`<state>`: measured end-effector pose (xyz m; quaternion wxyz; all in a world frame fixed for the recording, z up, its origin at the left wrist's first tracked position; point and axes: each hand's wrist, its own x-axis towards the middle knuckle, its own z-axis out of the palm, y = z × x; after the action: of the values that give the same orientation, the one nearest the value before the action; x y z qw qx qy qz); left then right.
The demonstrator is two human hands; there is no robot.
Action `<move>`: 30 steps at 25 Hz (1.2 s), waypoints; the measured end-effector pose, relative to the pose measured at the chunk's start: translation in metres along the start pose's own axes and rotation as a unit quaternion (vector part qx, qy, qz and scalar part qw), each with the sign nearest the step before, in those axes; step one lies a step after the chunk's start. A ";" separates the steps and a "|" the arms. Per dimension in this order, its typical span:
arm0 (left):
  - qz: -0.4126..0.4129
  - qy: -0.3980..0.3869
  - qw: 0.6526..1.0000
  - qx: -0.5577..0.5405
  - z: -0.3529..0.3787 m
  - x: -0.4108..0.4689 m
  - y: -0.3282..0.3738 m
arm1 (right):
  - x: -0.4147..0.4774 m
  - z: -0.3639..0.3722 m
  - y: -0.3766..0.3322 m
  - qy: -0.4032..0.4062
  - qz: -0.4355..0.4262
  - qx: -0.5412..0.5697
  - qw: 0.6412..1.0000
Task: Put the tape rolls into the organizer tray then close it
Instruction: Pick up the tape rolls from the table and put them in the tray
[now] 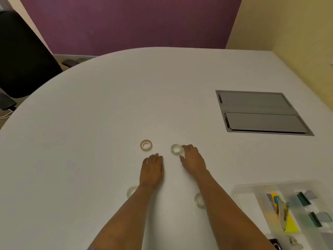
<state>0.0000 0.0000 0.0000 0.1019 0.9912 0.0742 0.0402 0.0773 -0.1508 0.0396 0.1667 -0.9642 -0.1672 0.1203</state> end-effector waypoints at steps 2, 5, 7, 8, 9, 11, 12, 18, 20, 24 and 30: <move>0.010 -0.010 1.000 -0.023 0.007 0.007 0.000 | 0.014 0.003 -0.003 0.000 -0.012 0.011 1.000; 0.012 -0.005 1.000 -0.015 0.018 0.010 -0.003 | 0.029 0.009 -0.009 -0.017 -0.032 0.002 0.999; 0.009 -0.017 1.000 -0.017 0.022 0.009 -0.004 | 0.034 0.015 -0.009 -0.031 -0.041 -0.012 0.999; 0.003 -0.030 0.999 -0.020 0.021 0.009 -0.003 | 0.035 0.017 -0.009 -0.033 -0.043 -0.015 0.998; 0.001 -0.030 0.999 -0.022 0.023 0.009 -0.003 | 0.036 0.019 -0.009 -0.032 -0.044 -0.019 0.998; -0.013 -0.041 0.999 -0.031 0.024 0.008 -0.001 | 0.036 0.021 -0.009 -0.019 -0.044 -0.013 0.999; -0.019 -0.046 0.998 -0.032 0.024 0.007 0.001 | 0.036 0.021 -0.008 -0.011 -0.044 -0.004 0.999; -0.025 -0.066 0.997 -0.033 0.023 -0.007 0.008 | 0.018 0.013 0.003 0.031 -0.020 0.038 0.999; -0.020 -0.067 0.997 -0.028 0.022 -0.018 0.015 | 0.002 0.009 0.009 0.042 -0.011 0.050 0.998; -0.007 -0.083 0.996 -0.040 0.023 -0.048 0.029 | -0.031 0.002 0.022 0.082 -0.007 0.071 0.994; -0.012 -0.086 0.996 -0.036 0.024 -0.103 0.058 | -0.090 -0.015 0.054 0.127 0.010 0.098 0.987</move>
<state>-0.0912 -0.0773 -0.0176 0.1444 0.9857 0.0754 -0.0441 0.0143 -0.2360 0.0499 0.2790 -0.9524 -0.1220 0.0140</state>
